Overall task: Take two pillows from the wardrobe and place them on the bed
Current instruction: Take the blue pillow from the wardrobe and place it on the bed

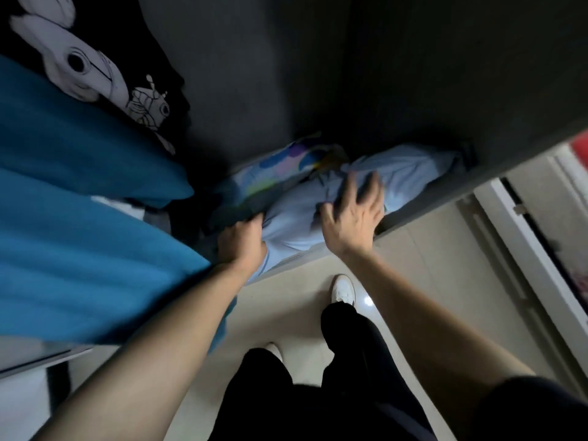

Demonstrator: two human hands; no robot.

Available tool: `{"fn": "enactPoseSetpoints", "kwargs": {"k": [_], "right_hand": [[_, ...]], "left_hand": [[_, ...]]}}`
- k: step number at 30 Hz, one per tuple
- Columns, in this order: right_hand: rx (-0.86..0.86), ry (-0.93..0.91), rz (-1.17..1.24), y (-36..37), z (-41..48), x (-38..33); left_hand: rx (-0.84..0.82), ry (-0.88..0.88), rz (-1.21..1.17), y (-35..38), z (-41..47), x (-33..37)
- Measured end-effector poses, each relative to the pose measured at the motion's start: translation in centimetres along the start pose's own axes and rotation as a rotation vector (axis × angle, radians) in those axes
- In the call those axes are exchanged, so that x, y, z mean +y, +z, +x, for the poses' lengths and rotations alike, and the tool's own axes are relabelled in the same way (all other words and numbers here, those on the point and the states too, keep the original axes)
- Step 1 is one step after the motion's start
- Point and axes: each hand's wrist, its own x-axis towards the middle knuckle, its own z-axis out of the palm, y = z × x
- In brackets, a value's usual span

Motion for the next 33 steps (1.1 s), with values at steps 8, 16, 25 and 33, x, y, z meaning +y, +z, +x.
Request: {"fn": "enactPoseSetpoints", "kwargs": {"k": [8,16,25,33], "right_hand": [[-0.139,-0.446,-0.625,-6.3,-7.9,-1.1],[0.019,-0.49,-0.721,-11.0,-16.9,-3.8],[0.119,-0.271,-0.751,-19.3,-24.8,2.4],[0.249,-0.011,-0.698,-30.8,-30.6,15.1]], "left_hand": [[0.073,0.173,-0.059,-3.5,-8.0,-4.2],[0.143,0.398,-0.15,-6.2,-15.4,-7.5],[0.153,0.708,-0.136,-9.6,-20.5,-0.3],[0.201,0.982,-0.067,-10.7,-27.3,16.5]]}}
